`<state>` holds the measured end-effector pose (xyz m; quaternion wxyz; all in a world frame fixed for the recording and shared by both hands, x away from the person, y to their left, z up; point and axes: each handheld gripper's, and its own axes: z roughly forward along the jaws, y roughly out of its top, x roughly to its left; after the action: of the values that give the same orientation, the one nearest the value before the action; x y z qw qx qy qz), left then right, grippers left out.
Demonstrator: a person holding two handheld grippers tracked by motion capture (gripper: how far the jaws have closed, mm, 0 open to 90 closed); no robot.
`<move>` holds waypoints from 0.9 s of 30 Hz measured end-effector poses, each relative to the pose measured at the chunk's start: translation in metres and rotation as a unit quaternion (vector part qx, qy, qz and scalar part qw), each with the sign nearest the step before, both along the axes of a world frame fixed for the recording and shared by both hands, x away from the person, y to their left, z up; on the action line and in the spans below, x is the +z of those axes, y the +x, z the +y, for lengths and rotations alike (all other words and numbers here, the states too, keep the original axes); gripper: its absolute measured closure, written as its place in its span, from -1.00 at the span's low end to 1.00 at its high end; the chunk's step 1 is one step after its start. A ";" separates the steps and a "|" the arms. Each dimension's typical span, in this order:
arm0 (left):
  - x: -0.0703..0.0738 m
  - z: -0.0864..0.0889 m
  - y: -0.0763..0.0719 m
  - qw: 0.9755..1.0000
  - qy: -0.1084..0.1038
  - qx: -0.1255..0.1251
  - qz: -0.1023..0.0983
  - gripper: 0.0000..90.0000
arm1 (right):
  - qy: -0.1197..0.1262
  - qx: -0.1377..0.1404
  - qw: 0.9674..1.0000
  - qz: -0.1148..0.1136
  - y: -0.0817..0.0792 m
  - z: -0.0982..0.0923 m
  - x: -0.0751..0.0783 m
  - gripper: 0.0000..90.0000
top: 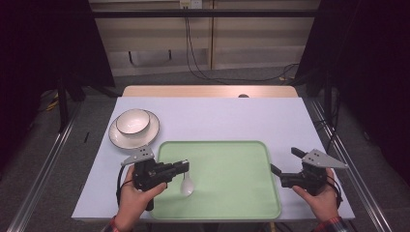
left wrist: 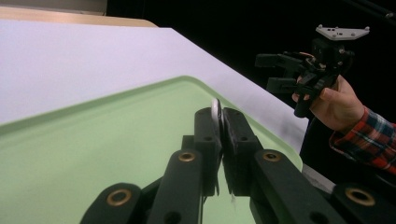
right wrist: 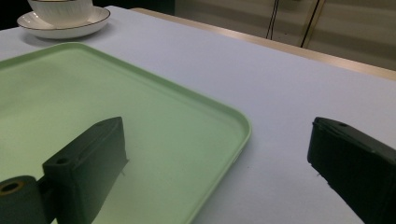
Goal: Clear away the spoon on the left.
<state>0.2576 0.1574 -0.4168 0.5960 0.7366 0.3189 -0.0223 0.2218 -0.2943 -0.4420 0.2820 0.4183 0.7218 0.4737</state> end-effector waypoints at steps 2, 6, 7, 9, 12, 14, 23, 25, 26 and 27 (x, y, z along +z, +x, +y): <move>-0.002 -0.001 0.000 1.000 0.004 -0.001 0.001 0.89 | 0.000 -0.001 1.000 0.000 0.000 0.000 0.000 -0.91; -0.006 -0.004 0.000 1.000 0.009 -0.004 0.006 0.89 | 0.001 -0.001 1.000 -0.001 0.000 0.000 0.000 -0.91; -0.006 -0.004 0.000 1.000 0.007 -0.004 0.007 0.89 | 0.000 -0.001 1.000 -0.001 0.000 0.000 0.000 -0.91; -0.006 -0.004 0.000 1.000 0.008 -0.001 0.007 0.89 | 0.001 -0.001 1.000 -0.001 0.000 0.000 0.000 -0.91; -0.008 -0.003 0.002 1.000 0.005 0.000 0.008 0.89 | 0.000 -0.001 1.000 0.000 0.000 0.000 0.000 -0.91; -0.008 -0.002 0.003 1.000 0.007 -0.002 0.009 0.89 | 0.000 -0.001 1.000 0.000 0.000 0.000 0.000 -0.91; -0.010 -0.001 0.007 1.000 0.007 0.003 0.010 0.87 | 0.000 0.000 1.000 0.002 0.000 0.000 0.000 -0.91; -0.011 0.000 0.009 1.000 0.008 0.003 0.010 0.86 | -0.001 0.002 1.000 0.001 0.001 0.000 -0.001 -0.91; -0.012 0.000 0.010 1.000 0.007 0.004 0.012 0.86 | -0.001 0.004 1.000 0.002 0.001 0.000 -0.001 -0.91; -0.012 0.000 0.011 1.000 0.007 0.006 0.011 0.86 | -0.002 0.002 1.000 0.000 0.001 0.000 -0.001 -0.91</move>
<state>0.2688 0.1577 -0.4292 0.5871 0.7386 0.3303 -0.0242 0.2225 -0.2938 -0.4426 0.2816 0.4163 0.7240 0.4725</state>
